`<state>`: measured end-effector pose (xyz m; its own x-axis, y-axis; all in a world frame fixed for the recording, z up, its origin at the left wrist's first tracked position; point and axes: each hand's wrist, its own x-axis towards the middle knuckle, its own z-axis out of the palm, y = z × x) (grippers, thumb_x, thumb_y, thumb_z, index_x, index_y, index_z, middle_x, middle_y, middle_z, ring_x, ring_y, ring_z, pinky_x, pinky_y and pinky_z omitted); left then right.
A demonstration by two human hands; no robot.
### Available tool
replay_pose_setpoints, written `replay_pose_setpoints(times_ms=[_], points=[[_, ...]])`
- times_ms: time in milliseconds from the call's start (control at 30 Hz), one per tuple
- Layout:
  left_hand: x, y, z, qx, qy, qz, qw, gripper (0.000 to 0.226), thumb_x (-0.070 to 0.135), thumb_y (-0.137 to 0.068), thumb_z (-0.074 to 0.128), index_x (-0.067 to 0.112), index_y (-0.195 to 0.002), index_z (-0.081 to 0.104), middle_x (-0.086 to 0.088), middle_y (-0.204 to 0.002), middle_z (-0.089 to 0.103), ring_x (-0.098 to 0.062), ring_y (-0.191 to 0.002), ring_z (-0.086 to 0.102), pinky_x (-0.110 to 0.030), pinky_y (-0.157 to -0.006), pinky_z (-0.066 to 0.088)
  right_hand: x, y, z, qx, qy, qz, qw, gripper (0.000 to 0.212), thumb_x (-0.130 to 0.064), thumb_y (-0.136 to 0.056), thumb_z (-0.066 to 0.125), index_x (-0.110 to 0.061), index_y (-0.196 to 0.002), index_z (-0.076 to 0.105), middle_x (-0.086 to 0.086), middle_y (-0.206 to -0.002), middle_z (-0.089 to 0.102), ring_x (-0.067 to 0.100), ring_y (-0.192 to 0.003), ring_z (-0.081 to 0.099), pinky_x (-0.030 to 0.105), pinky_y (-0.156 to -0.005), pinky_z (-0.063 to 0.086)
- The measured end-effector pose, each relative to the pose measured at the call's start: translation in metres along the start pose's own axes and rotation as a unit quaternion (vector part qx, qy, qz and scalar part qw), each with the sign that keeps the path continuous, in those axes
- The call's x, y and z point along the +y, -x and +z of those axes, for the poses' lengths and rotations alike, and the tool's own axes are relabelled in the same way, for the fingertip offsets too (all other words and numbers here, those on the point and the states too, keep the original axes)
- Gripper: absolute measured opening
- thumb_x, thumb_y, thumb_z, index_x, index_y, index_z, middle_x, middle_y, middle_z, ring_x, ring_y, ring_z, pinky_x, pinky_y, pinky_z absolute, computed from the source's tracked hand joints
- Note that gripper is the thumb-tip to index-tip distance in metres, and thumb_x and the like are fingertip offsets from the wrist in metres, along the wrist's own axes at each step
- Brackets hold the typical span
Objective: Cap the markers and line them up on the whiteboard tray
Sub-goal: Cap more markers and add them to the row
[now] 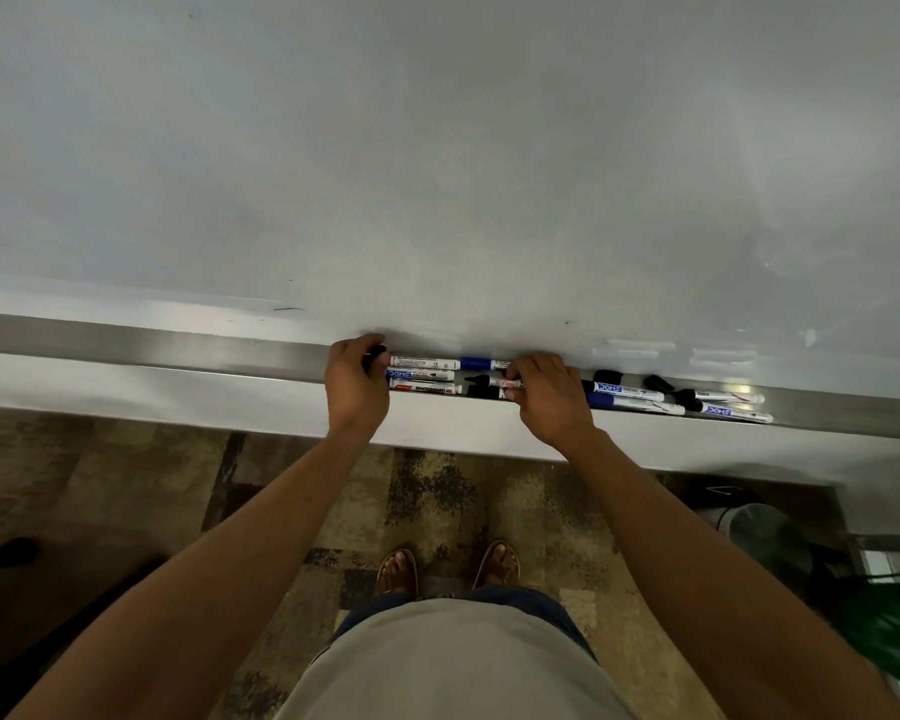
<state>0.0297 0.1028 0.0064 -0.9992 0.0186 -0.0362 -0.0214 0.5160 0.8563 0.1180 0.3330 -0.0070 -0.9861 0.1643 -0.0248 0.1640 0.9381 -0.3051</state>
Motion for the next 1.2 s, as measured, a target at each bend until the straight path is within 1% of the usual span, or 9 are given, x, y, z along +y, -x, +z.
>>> replay_pose_setpoints(times_ms=[100,200,267,367,467,633,833,1033,1200], points=[[0.008,0.008,0.011,-0.016,0.035,-0.006,0.999,0.023,0.010,-0.092,0.058,0.010,-0.114,0.064,-0.009,-0.114,0.054,-0.011,-0.090,0.058,-0.007,-0.080,0.042,-0.001,0.001,-0.001,0.007,0.004,0.000,1.000,0.021,-0.014,-0.080,0.070,-0.013,-0.099,0.062,0.009,-0.099,0.062,0.031,-0.098,0.052,0.039,-0.076,0.035],[0.015,0.013,0.019,-0.031,0.089,-0.026,0.995,0.020,0.011,-0.090,0.062,0.012,-0.109,0.067,-0.006,-0.105,0.062,-0.016,-0.086,0.063,-0.021,-0.080,0.050,-0.001,0.004,0.001,0.024,-0.010,-0.011,1.000,0.024,-0.008,-0.078,0.072,-0.010,-0.102,0.066,0.014,-0.096,0.063,0.037,-0.094,0.055,0.041,-0.075,0.041],[0.021,0.016,0.023,-0.052,0.159,-0.066,0.984,0.015,0.009,-0.088,0.064,0.010,-0.104,0.066,-0.007,-0.096,0.065,-0.021,-0.078,0.067,-0.029,-0.073,0.056,0.000,0.007,0.001,0.039,-0.017,-0.021,0.999,0.026,-0.004,-0.078,0.072,-0.010,-0.103,0.067,0.015,-0.092,0.062,0.038,-0.090,0.055,0.041,-0.074,0.043],[0.027,0.020,0.026,-0.056,0.227,-0.113,0.966,0.010,0.009,-0.086,0.067,0.007,-0.095,0.062,-0.007,-0.090,0.062,-0.020,-0.069,0.069,-0.032,-0.069,0.058,0.000,0.013,-0.003,0.059,-0.021,-0.012,0.998,0.027,-0.001,-0.078,0.070,-0.011,-0.103,0.067,0.014,-0.089,0.061,0.036,-0.087,0.055,0.041,-0.074,0.044],[0.031,0.022,0.030,-0.069,0.278,-0.142,0.948,0.013,0.011,-0.083,0.071,0.006,-0.087,0.059,-0.011,-0.086,0.062,-0.026,-0.071,0.069,-0.036,-0.070,0.058,-0.001,0.016,-0.009,0.078,-0.029,-0.011,0.996,0.027,0.001,-0.079,0.068,-0.010,-0.104,0.067,0.015,-0.088,0.059,0.035,-0.083,0.055,0.040,-0.072,0.045],[0.033,0.027,0.036,-0.107,0.278,-0.173,0.939,0.039,0.025,-0.078,0.076,-0.005,-0.098,0.061,-0.018,-0.086,0.071,-0.025,-0.071,0.070,-0.031,-0.063,0.056,-0.010,0.020,-0.019,0.095,-0.019,-0.041,0.994,0.032,0.004,-0.080,0.065,-0.011,-0.108,0.066,0.014,-0.090,0.058,0.032,-0.079,0.055,0.038,-0.068,0.043],[0.045,0.037,0.040,-0.109,0.287,-0.181,0.934,0.026,0.025,-0.079,0.075,0.005,-0.089,0.061,-0.015,-0.085,0.071,-0.020,-0.069,0.069,-0.029,-0.061,0.055,-0.013,0.026,-0.020,0.092,-0.012,-0.037,0.995,0.030,-0.002,-0.082,0.065,-0.017,-0.109,0.065,0.011,-0.092,0.058,0.030,-0.080,0.054,0.039,-0.070,0.041],[0.052,0.042,0.040,-0.116,0.284,-0.192,0.932,0.029,0.026,-0.077,0.077,0.006,-0.085,0.056,-0.017,-0.086,0.070,-0.023,-0.073,0.070,-0.027,-0.059,0.056,-0.016,0.029,-0.016,0.072,0.000,-0.030,0.997,0.032,-0.005,-0.082,0.063,-0.015,-0.112,0.062,0.010,-0.101,0.064,0.032,-0.090,0.056,0.042,-0.075,0.041],[0.055,0.045,0.040,-0.151,0.274,-0.207,0.927,0.030,0.025,-0.077,0.078,0.011,-0.079,0.052,-0.013,-0.079,0.069,-0.020,-0.065,0.066,-0.030,-0.058,0.054,-0.019,0.035,-0.016,0.081,-0.004,-0.061,0.995,0.026,-0.013,-0.086,0.054,-0.012,-0.111,0.060,0.010,-0.104,0.065,0.031,-0.097,0.055,0.043,-0.080,0.039]])
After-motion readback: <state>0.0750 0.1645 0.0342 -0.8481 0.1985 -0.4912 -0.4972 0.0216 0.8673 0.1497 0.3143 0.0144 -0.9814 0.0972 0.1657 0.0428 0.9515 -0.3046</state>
